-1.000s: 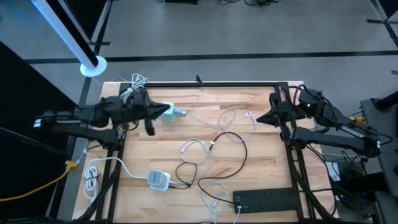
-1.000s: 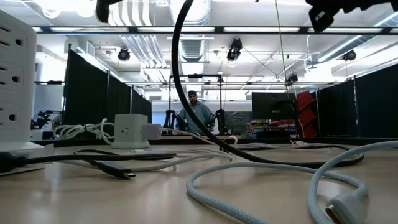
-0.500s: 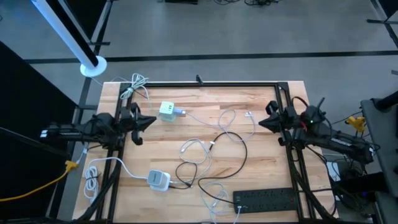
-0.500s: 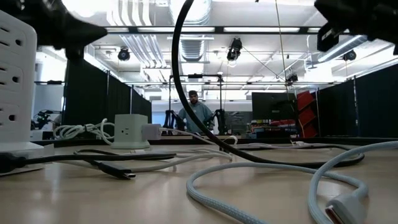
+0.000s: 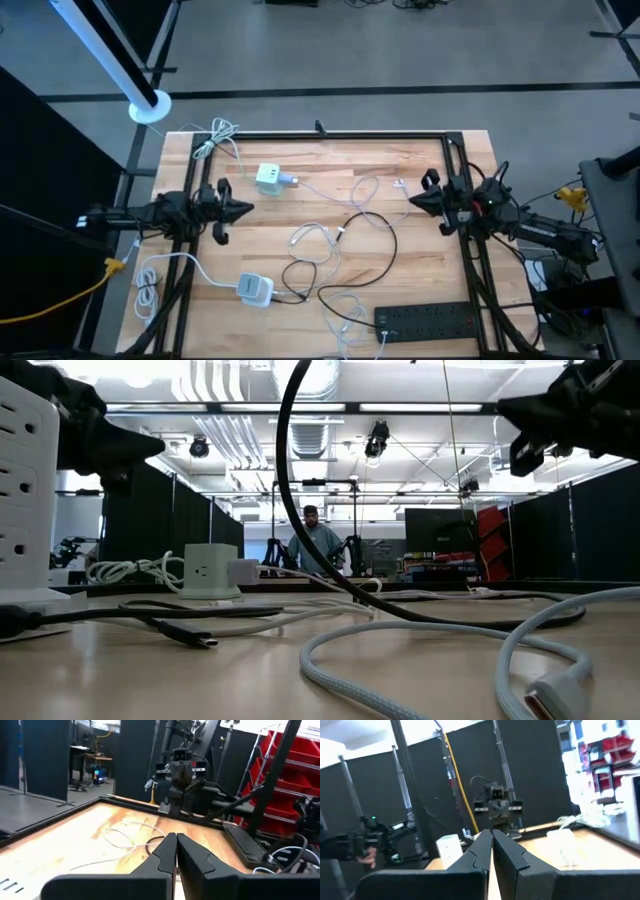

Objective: Insert USB
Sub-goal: Return to Home Position

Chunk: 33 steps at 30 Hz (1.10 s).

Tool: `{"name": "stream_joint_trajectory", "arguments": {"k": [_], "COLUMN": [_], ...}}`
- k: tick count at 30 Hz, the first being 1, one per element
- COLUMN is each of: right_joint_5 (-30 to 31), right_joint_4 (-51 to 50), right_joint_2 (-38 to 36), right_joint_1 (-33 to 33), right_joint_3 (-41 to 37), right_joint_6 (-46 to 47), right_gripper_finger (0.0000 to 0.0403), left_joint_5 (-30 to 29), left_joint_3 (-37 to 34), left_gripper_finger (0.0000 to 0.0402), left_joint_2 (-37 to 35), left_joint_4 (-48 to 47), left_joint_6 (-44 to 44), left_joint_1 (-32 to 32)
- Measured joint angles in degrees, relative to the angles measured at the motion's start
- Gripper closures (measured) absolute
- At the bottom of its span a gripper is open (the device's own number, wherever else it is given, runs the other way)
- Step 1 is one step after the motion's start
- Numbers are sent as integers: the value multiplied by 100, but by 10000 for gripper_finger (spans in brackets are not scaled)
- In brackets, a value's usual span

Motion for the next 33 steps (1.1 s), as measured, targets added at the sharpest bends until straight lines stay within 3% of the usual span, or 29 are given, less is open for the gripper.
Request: {"name": "stream_joint_trajectory", "arguments": {"k": [7,18,23,28,33], "right_joint_5": [116,115,226,151,1843], "right_joint_4": [-859,-1421,-2049,-2069,-2306], "right_joint_2": [30,134,-862,-952,-955], "right_joint_1": [-2,5,807,1275,2068], "right_joint_3": [0,0,4,1,7], "right_joint_6": [-331,-342,-341,-345,-1259], "right_gripper_finger": [403,403,403,403,403], "left_joint_5": [-77,-88,-97,-96,-98], "left_joint_3": [2,2,2,2,2], "left_gripper_finger": [401,401,402,402,401], "left_joint_2": [317,671,776,872,945], "left_joint_4": [-161,-159,-157,-159,-152], "left_joint_6": [943,998,998,998,998], "left_joint_1": [0,0,2,0,0]}}
